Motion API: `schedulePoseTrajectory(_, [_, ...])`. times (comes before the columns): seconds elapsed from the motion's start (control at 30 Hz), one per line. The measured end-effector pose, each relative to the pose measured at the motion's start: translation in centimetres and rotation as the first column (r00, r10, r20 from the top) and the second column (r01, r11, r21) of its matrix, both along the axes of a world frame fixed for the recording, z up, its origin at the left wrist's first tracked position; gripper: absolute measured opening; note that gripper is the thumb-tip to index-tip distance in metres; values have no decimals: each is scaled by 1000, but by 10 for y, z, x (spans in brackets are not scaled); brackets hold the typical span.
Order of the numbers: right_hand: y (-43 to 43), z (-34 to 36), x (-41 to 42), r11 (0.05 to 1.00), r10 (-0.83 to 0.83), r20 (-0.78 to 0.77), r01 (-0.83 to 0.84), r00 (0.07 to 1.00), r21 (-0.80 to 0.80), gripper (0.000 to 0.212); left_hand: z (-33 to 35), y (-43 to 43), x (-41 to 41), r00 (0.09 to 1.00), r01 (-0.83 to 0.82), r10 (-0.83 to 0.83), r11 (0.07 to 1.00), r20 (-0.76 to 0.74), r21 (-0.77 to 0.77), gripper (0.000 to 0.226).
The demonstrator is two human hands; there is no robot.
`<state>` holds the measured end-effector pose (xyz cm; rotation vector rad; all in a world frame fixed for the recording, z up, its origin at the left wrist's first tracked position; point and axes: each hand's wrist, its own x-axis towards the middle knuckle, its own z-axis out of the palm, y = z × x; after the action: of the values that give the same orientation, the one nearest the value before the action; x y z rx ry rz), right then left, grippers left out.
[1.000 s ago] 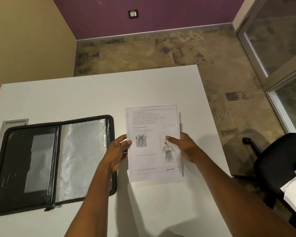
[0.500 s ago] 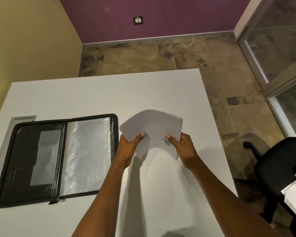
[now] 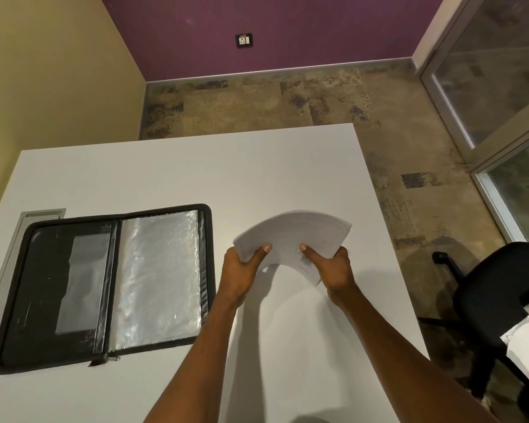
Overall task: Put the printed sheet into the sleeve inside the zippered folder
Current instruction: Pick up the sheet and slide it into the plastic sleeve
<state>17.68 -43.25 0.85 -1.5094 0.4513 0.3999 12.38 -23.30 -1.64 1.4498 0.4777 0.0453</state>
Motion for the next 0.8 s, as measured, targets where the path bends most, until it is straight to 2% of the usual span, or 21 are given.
schedulePoseTrajectory(0.2, [-2,-6,-5,1000,17,-5,-17,1000,2,19,-8,-2,-6,999,28,-29,999,-40,-27,36])
schedulePoseTrajectory(0.3, [-5,-5,-2,996,94,20,-94,995,-6,16,-9,-1,-8,997,43,-45,999,-67,-25,34])
schedulePoseTrajectory(0.4, [-3,3,6,977,196,13,-195,980,-81,29,-4,11,-8,995,41,-41,999,-86,1,30])
schedulePoseTrajectory(0.53, [12,19,12,906,416,92,-405,904,-123,19,5,43,-17,996,9,-12,999,-86,-40,36])
schedulePoseTrajectory(0.6, [28,24,11,872,488,104,-477,867,-112,24,9,62,-26,994,-2,-6,997,-113,-77,42])
schedulePoseTrajectory(0.7, [60,26,7,830,556,109,-541,824,-137,25,12,93,-38,988,-13,-7,992,-156,-127,42])
schedulePoseTrajectory(0.8, [95,26,4,812,577,115,-554,808,-180,15,15,127,-47,984,-30,-1,985,-178,-172,43])
